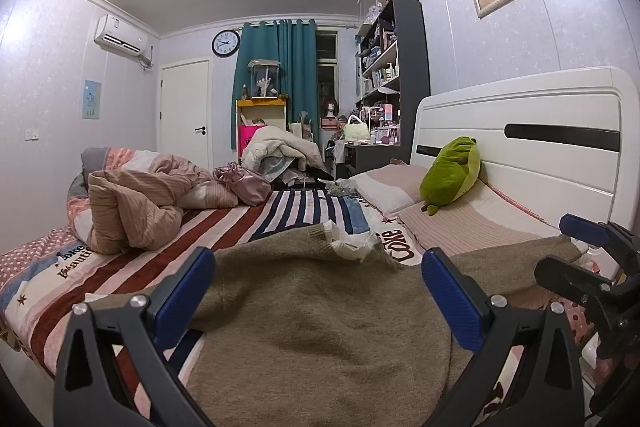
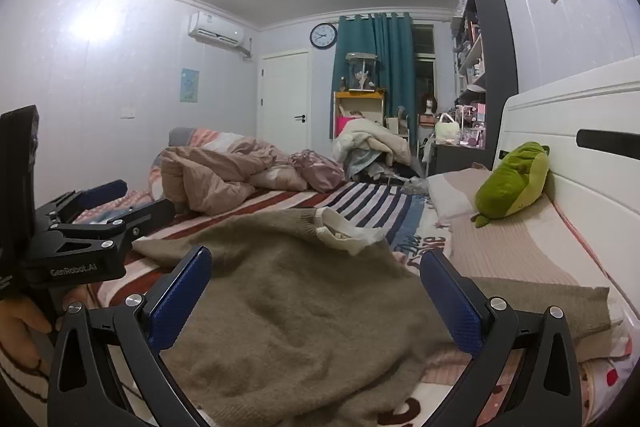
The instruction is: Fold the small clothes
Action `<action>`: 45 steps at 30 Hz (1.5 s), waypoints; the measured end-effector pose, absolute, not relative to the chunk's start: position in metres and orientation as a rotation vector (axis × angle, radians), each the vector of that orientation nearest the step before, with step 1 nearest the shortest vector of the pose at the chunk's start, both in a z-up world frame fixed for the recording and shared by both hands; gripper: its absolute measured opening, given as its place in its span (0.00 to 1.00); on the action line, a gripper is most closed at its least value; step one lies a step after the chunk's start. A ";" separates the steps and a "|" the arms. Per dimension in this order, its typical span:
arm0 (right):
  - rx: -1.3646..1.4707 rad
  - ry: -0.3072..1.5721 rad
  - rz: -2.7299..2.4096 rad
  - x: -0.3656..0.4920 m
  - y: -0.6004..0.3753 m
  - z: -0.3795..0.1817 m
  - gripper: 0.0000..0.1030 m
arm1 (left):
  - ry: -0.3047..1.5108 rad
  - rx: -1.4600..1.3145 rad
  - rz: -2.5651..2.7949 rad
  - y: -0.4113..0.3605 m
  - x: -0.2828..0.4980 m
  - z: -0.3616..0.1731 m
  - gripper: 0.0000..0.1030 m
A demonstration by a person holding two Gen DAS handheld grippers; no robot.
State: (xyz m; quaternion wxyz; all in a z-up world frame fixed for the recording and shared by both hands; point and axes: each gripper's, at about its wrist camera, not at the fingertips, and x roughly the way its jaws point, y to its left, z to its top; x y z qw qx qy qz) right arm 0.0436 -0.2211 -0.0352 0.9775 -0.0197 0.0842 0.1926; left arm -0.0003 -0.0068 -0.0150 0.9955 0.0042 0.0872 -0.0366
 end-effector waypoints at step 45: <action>0.061 0.451 0.429 0.144 -0.201 -0.092 0.62 | 0.346 -0.143 -0.013 0.117 0.092 -0.101 0.99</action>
